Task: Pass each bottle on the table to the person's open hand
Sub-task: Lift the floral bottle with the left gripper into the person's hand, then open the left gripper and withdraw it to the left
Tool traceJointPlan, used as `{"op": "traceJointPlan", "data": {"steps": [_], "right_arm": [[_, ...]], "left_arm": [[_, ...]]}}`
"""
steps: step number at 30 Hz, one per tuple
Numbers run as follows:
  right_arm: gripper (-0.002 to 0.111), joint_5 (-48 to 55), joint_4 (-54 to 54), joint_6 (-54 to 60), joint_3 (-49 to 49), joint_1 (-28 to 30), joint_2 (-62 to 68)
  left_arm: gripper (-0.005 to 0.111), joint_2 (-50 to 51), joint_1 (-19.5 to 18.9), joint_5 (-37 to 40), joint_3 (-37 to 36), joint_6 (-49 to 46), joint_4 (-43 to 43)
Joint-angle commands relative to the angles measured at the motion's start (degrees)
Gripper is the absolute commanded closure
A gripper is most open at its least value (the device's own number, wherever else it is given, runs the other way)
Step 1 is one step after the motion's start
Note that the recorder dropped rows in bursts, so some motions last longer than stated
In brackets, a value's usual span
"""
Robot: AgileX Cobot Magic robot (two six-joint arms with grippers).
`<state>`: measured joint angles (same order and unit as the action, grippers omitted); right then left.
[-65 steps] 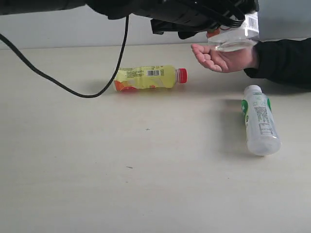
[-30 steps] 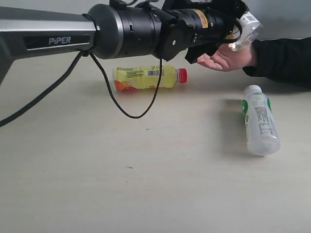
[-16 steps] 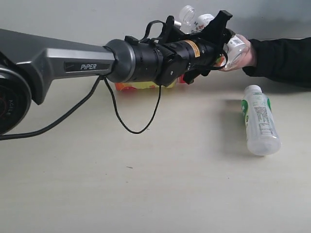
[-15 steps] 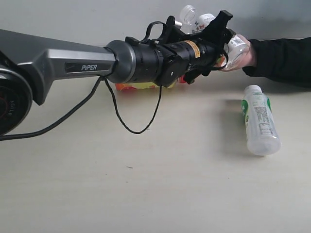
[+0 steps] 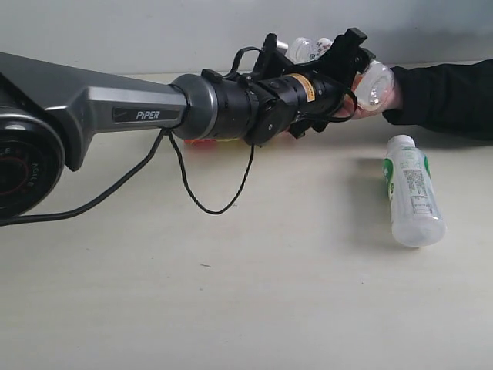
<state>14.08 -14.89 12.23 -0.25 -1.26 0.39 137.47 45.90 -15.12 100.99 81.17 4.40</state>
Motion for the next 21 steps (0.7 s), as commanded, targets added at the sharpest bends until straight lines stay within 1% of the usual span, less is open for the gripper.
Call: {"op": "traceJointPlan", "data": {"steps": [1, 10, 16, 19, 21], "right_arm": [[0.108, -0.53, -0.11, -0.03, 0.25, -0.10, -0.39], [0.108, -0.53, -0.11, -0.03, 0.25, -0.10, -0.39], [0.108, -0.53, -0.11, -0.03, 0.25, -0.10, -0.39], [0.108, -0.53, -0.11, -0.03, 0.25, -0.10, -0.39], [0.108, -0.53, -0.11, -0.03, 0.25, -0.10, -0.39]], "left_arm": [[0.026, -0.61, 0.19, -1.20, 0.44, 0.23, 2.58], [0.026, -1.63, 1.67, -0.51, 0.44, 0.23, 6.36], [0.026, -2.63, 2.65, -0.41, 0.44, 0.33, 12.62], [0.026, -3.15, 2.77, -0.31, 0.44, 3.94, 18.38], [0.026, -3.67, 2.79, -0.31, 0.44, 8.90, 25.03]]}}
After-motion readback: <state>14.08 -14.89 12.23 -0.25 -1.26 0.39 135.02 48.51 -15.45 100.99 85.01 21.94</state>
